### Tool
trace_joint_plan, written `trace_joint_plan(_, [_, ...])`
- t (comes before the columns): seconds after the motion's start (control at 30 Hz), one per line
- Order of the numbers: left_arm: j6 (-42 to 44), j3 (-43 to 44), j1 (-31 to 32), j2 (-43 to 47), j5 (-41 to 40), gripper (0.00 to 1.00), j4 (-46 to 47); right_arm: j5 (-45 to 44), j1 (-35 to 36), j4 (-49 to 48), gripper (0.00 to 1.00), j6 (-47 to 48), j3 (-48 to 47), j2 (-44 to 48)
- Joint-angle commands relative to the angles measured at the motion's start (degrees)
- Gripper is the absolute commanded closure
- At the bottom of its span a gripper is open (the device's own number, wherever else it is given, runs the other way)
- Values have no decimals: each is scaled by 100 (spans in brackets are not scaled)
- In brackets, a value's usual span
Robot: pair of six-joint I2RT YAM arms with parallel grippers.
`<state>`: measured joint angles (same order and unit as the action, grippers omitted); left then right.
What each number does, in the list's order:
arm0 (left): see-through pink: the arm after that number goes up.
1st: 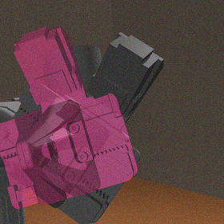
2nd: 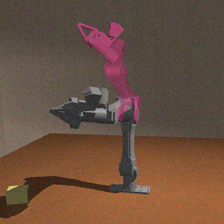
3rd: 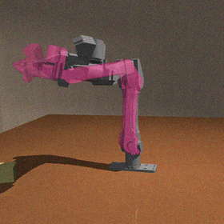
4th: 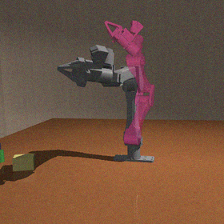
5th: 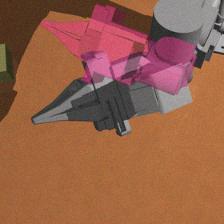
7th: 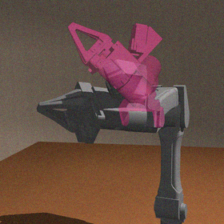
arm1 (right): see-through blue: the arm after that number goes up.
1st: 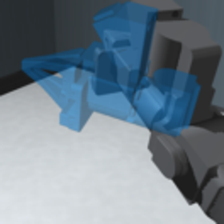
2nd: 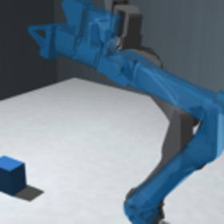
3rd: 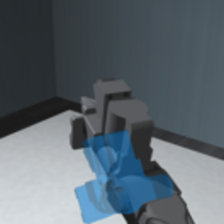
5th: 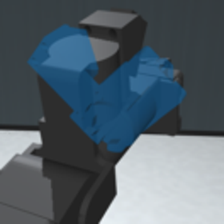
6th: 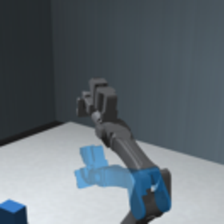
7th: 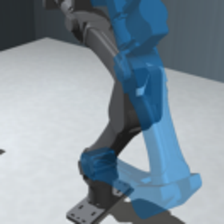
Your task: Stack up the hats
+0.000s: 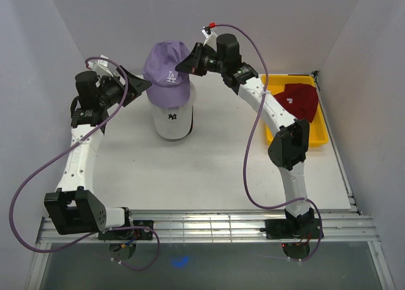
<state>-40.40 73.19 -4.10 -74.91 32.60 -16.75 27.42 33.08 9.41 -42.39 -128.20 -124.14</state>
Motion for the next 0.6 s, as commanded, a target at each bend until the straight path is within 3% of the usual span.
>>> trace_joint_plan(0.0, [-134,-243,-56,47,484,17,821,176,-30,-326,91,-199,-425,249])
trace_joint_plan(0.2, [-117,-287,-56,-58,668,17,1007,264,-74,-422,91,-383,-442,364])
trace_joint_plan(0.57, [-635,-718,-56,-85,1284,18,2202,439,-144,-624,92,-665,-443,425])
